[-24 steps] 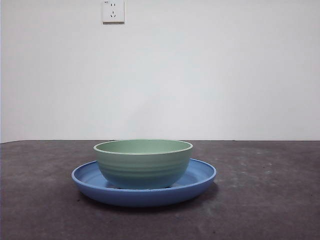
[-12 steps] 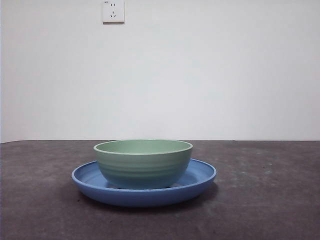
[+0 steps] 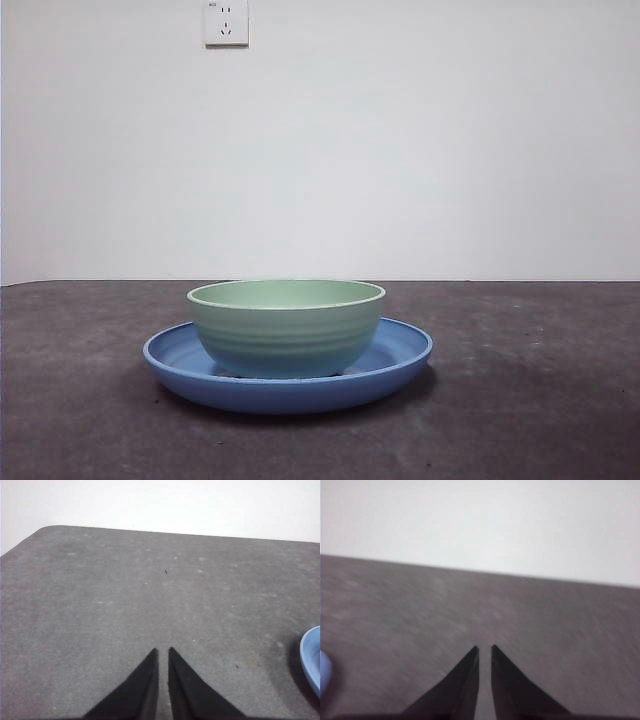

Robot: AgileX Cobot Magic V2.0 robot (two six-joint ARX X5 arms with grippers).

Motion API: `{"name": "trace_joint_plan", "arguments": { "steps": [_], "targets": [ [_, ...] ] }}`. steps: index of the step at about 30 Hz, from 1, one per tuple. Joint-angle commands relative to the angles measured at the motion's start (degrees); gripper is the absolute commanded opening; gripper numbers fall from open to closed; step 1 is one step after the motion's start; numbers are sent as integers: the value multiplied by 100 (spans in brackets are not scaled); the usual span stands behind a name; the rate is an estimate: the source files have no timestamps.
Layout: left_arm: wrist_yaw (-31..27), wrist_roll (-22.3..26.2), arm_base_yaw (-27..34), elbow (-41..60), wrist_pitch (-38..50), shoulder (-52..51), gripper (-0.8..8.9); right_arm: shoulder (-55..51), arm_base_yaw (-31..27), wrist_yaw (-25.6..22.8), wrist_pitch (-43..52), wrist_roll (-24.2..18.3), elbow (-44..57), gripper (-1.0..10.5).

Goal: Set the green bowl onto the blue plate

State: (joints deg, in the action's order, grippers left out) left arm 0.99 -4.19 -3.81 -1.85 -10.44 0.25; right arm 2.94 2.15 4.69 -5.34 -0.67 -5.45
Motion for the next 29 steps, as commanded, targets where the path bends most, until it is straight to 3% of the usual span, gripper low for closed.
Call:
{"name": "trace_joint_plan", "arguments": {
  "steps": [1,16,29],
  "targets": [
    [-17,-39,-7,118,-33,-7,31,-212,-203,-28,107,-15,289,36],
    [-17,-39,-7,118,-33,-7,32,-273,-271,-203,-444,22,481,36],
    [-17,-39,-7,118,-33,-7,31,-273,-271,-175,-363,20,476,36]
  ]
}}
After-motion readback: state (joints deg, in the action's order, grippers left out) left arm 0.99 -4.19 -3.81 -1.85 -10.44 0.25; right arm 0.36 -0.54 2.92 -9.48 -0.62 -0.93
